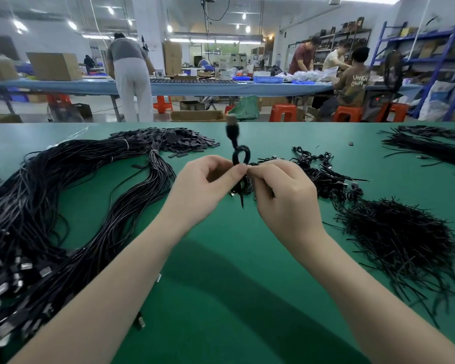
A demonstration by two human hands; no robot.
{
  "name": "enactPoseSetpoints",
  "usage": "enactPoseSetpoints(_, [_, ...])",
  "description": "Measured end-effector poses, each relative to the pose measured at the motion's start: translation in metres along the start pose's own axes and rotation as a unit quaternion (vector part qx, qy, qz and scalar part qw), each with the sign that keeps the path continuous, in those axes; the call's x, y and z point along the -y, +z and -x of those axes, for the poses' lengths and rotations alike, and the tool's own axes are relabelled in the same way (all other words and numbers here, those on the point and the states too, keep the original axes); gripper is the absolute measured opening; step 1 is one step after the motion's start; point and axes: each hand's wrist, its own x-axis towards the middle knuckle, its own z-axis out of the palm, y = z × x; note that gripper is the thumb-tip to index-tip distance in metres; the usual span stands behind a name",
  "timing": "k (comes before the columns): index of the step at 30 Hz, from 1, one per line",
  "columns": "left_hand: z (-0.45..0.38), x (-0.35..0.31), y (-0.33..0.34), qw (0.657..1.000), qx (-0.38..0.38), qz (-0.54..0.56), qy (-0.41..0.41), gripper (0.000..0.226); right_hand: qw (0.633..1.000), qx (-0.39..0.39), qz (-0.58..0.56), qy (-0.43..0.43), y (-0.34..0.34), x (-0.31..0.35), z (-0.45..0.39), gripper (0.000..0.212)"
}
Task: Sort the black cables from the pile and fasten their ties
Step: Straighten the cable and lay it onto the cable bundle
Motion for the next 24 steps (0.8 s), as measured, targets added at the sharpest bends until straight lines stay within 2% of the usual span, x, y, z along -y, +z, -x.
enactPoseSetpoints(2, [0.001, -0.002, 0.003, 0.994, -0.006, 0.069, -0.080, 0.020, 0.998, -0.007, 0.025, -0.057, -0.001, -0.003, 0.001, 0.012])
enactPoseSetpoints(3, [0.002, -0.006, 0.003, 0.980, 0.005, 0.128, -0.152, 0.019, 0.995, -0.012, 0.035, -0.091, -0.002, -0.004, 0.002, 0.015])
enactPoseSetpoints(4, [0.001, -0.007, 0.002, 0.949, 0.034, 0.212, -0.232, 0.012, 0.991, -0.020, 0.042, -0.122, -0.004, -0.005, 0.003, 0.018])
enactPoseSetpoints(5, [0.000, -0.011, 0.001, 0.901, 0.068, 0.300, -0.306, 0.002, 0.988, -0.029, 0.046, -0.145, -0.005, -0.005, 0.003, 0.019])
enactPoseSetpoints(6, [0.000, -0.012, -0.001, 0.858, 0.084, 0.370, -0.346, 0.009, 0.986, -0.036, 0.046, -0.155, -0.005, -0.005, 0.003, 0.019])
enactPoseSetpoints(7, [-0.001, -0.012, -0.002, 0.833, 0.088, 0.414, -0.355, 0.017, 0.987, -0.039, 0.040, -0.149, -0.005, -0.006, 0.003, 0.018])
enactPoseSetpoints(8, [-0.003, -0.010, -0.004, 0.840, 0.092, 0.423, -0.329, 0.023, 0.991, -0.037, 0.029, -0.128, -0.004, -0.007, 0.003, 0.016])
enactPoseSetpoints(10, [-0.003, -0.010, -0.005, 0.884, 0.107, 0.381, -0.250, 0.028, 0.997, -0.026, -0.002, -0.069, -0.005, -0.011, 0.001, 0.011])
enactPoseSetpoints(13, [0.000, -0.005, -0.004, 0.977, 0.101, 0.165, -0.090, 0.040, 0.999, -0.016, -0.036, -0.004, -0.007, -0.012, -0.003, 0.009])
enactPoseSetpoints(14, [0.000, -0.002, -0.003, 0.991, 0.077, 0.103, -0.046, 0.038, 0.999, -0.011, -0.048, 0.006, -0.007, -0.011, -0.003, 0.009])
enactPoseSetpoints(17, [0.000, 0.000, -0.004, 0.997, 0.031, 0.065, 0.007, 0.021, 0.998, 0.009, -0.066, 0.012, -0.005, -0.006, -0.004, 0.007])
enactPoseSetpoints(19, [0.000, 0.002, 0.000, 0.998, 0.023, 0.060, -0.013, 0.016, 0.998, 0.016, -0.067, 0.014, -0.003, -0.007, -0.003, 0.006])
enactPoseSetpoints(21, [0.001, 0.001, 0.004, 0.986, 0.025, 0.124, -0.113, 0.018, 0.998, 0.023, -0.060, -0.006, -0.001, -0.008, 0.001, 0.007])
enactPoseSetpoints(22, [0.000, 0.001, 0.006, 0.963, 0.037, 0.189, -0.186, 0.013, 0.998, 0.026, -0.046, -0.032, 0.000, -0.009, 0.004, 0.009])
enactPoseSetpoints(23, [0.000, -0.001, 0.006, 0.926, 0.062, 0.269, -0.256, 0.005, 0.997, 0.029, -0.026, -0.063, 0.002, -0.010, 0.008, 0.012])
enactPoseSetpoints(24, [0.000, 0.000, 0.005, 0.890, 0.093, 0.328, -0.305, 0.013, 0.996, 0.029, -0.005, -0.089, 0.004, -0.011, 0.012, 0.016])
